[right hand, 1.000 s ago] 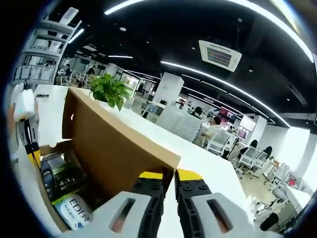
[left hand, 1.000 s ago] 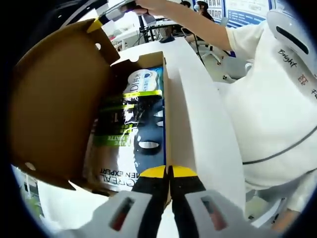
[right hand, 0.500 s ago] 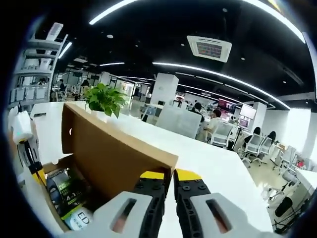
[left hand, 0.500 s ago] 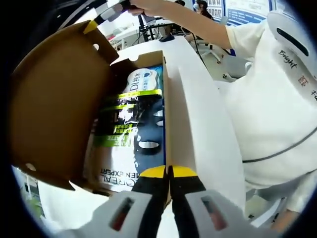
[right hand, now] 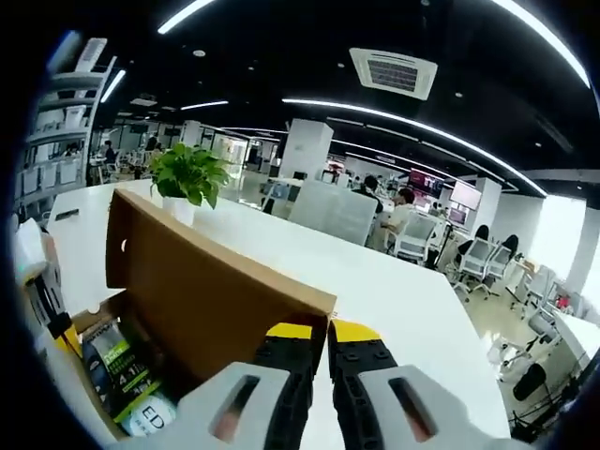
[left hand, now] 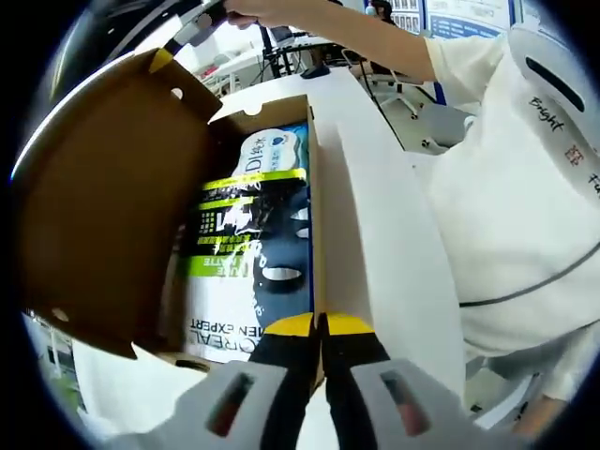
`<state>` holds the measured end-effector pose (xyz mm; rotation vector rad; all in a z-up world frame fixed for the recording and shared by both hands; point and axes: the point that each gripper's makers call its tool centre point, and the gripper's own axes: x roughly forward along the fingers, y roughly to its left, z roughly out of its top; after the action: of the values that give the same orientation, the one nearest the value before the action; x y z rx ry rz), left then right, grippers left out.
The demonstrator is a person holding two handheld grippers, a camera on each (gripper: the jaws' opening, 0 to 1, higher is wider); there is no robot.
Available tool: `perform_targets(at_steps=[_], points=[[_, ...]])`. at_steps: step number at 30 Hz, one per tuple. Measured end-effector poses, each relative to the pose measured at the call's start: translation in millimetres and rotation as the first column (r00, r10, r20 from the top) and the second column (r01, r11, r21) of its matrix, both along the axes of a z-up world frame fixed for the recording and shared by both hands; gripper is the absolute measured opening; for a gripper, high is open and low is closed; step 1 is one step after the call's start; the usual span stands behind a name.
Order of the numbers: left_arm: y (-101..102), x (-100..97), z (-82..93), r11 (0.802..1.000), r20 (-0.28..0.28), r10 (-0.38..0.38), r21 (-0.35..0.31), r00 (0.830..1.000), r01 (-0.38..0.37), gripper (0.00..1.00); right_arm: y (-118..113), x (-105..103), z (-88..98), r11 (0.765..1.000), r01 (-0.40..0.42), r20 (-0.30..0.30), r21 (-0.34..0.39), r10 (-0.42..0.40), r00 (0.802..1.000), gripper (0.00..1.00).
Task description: Operate the shoe box by opening the lid, removing the specified soft item, and placing it in the target area until the item is outside and the box remains undamaged.
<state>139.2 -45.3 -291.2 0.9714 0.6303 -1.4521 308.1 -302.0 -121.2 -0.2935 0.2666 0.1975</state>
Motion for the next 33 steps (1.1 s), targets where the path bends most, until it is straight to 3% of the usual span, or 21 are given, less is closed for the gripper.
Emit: perform_targets(at_steps=[33], points=[[0,1.1,0.2,1.000,0.005,-0.003,0.005,1.000,0.003,0.01,-3,39,-18.9,0.997,0.031,-0.138,-0.067,-0.040,0.990,0.02]])
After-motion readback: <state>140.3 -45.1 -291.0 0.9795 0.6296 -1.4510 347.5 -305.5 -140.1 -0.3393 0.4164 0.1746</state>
